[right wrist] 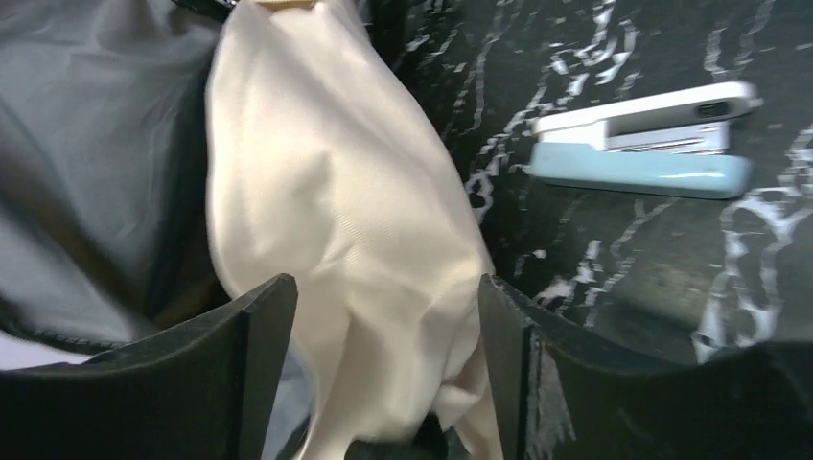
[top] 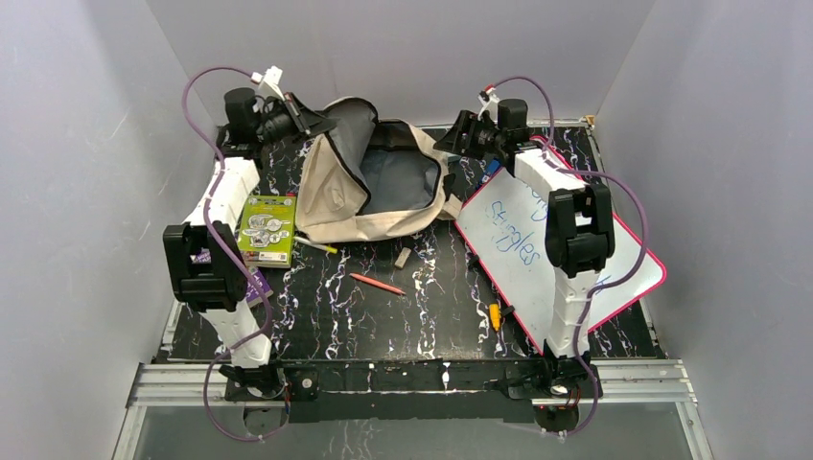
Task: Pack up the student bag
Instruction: Place the student bag at the center of the board.
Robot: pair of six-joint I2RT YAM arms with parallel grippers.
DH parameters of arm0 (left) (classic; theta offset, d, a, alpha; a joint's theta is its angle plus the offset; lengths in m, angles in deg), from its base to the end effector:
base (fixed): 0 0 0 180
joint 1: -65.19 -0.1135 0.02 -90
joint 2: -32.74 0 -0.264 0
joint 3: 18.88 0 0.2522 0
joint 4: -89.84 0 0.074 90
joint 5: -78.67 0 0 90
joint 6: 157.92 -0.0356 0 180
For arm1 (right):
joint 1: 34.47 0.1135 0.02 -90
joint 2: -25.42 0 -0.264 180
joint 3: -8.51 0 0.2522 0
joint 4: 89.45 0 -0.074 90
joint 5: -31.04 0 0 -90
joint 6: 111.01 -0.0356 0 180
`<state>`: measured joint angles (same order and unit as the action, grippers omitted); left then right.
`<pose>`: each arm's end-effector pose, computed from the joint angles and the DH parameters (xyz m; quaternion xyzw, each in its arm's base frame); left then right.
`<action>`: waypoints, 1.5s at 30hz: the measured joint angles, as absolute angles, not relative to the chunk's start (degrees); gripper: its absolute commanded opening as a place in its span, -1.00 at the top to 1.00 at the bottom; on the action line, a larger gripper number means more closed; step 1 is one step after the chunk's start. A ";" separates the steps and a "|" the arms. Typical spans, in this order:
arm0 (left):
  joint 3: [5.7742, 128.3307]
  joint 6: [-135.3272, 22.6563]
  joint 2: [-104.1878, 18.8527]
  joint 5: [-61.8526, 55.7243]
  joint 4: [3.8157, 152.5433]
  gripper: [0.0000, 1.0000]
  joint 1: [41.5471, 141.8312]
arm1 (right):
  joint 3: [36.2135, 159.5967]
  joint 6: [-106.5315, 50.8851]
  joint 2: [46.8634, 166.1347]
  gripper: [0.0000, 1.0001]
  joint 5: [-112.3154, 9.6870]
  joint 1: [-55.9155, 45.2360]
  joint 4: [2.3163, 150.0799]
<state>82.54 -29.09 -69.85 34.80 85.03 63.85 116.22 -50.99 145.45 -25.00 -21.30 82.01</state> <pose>0.4283 -0.0157 0.3557 0.0115 0.7321 -0.4735 0.4896 0.4777 0.1322 0.2514 -0.0488 0.8033 0.4232 0.4162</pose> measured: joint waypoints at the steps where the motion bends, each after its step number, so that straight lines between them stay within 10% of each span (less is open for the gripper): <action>1: 82.43 -29.41 -69.85 34.80 85.00 1.00 64.61 | 116.35 -49.91 145.07 -0.66 -26.07 -21.36 81.09; 45: 68.51 -39.53 -68.49 18.39 75.47 0.81 66.93 | 74.85 -48.01 95.26 -0.71 -46.94 5.48 66.95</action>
<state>68.51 -39.53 -68.49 18.39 75.47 66.93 74.85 -48.01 95.26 -46.94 5.48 66.95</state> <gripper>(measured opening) 0.061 0.856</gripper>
